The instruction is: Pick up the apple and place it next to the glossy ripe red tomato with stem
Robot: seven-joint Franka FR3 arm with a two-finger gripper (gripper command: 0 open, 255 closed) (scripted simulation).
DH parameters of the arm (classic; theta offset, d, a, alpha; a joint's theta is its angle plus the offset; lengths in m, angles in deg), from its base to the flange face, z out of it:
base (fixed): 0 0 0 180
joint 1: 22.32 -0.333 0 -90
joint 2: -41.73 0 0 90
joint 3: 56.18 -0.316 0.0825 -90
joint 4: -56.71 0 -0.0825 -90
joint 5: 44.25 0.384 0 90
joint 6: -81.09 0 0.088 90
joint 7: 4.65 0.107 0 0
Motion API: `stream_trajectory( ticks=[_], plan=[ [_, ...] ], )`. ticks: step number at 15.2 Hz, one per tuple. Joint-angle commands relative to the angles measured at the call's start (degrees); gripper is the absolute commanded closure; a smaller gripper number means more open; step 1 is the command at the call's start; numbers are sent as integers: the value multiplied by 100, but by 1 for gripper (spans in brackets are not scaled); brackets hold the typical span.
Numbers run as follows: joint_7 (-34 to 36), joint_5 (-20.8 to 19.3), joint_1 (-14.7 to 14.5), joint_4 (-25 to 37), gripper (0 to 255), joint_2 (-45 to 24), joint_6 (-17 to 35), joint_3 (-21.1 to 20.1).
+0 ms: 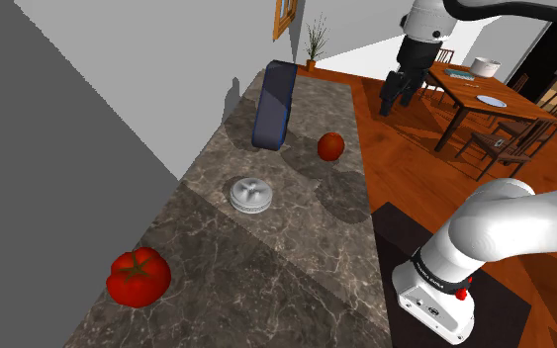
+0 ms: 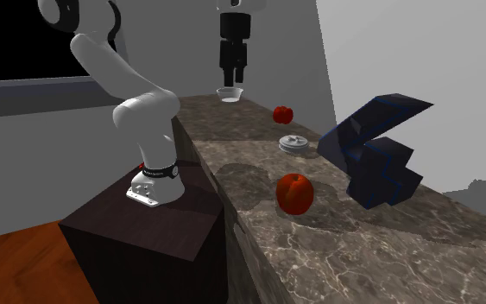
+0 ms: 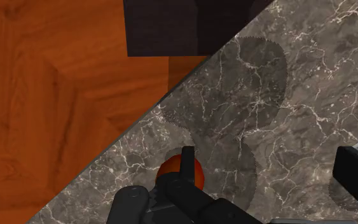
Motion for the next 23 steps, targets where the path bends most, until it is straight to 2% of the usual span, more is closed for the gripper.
stream_trajectory(
  ticks=[1,7,12,21,23],
  plan=[
    [0,0,0,0,0,0,0,0],
    [-593,-143,31,-110,0,-893,1068,450],
    [-1099,-143,20,38,0,-1815,1883,797],
    [-2126,250,-43,839,0,-3730,3010,1289],
    [-2137,260,-39,794,0,-3767,3091,1287]
  ],
)
